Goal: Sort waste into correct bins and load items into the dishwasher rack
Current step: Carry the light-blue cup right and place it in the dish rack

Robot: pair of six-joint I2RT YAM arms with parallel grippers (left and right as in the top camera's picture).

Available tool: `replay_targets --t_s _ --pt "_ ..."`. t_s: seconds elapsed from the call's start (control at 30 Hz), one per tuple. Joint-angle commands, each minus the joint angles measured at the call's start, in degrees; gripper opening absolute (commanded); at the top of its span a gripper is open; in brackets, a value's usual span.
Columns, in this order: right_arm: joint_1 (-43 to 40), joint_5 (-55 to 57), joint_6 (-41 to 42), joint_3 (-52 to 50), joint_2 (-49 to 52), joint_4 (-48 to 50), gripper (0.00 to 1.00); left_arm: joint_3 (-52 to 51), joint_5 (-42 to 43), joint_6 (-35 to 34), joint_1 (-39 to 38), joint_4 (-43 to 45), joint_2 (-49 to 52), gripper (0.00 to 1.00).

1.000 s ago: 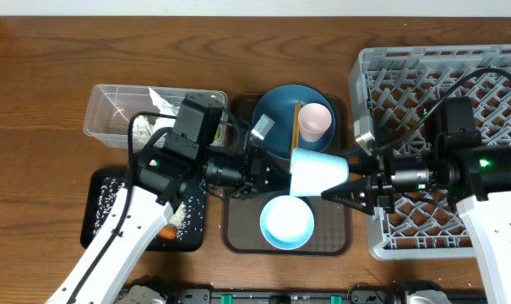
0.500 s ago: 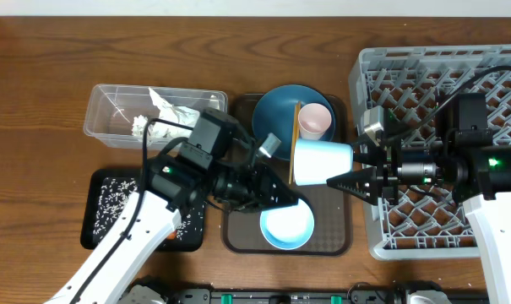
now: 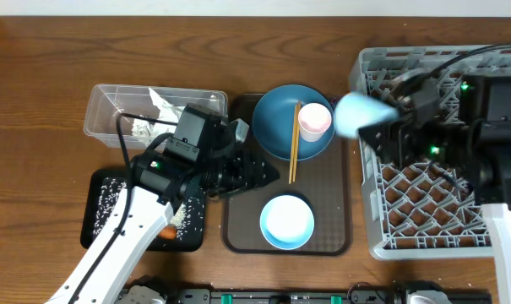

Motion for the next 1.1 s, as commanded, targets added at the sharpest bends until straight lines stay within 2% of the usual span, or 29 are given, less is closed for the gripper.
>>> replay_targets --t_s 0.0,0.2,0.5,0.8,1.07 --pt "-0.57 18.49 10.78 3.02 -0.42 -0.44 0.27 -0.13 -8.39 0.37 0.17 -0.11 -0.20 0.86" --pt "-0.57 27.85 11.41 2.93 2.34 -2.54 0.27 -0.13 -8.98 0.39 0.17 -0.11 -0.20 0.92" --pt "-0.52 28.15 11.47 2.93 11.06 -6.78 0.24 -0.13 -16.96 0.39 0.17 -0.11 -0.20 0.96" --pt "-0.52 28.17 12.20 2.86 19.80 -9.42 0.18 -0.13 -16.94 0.37 0.00 -0.13 -0.20 0.98" --pt "-0.59 29.68 14.01 2.75 22.95 -11.50 0.20 -0.13 -16.94 0.39 0.00 -0.13 -0.20 0.98"
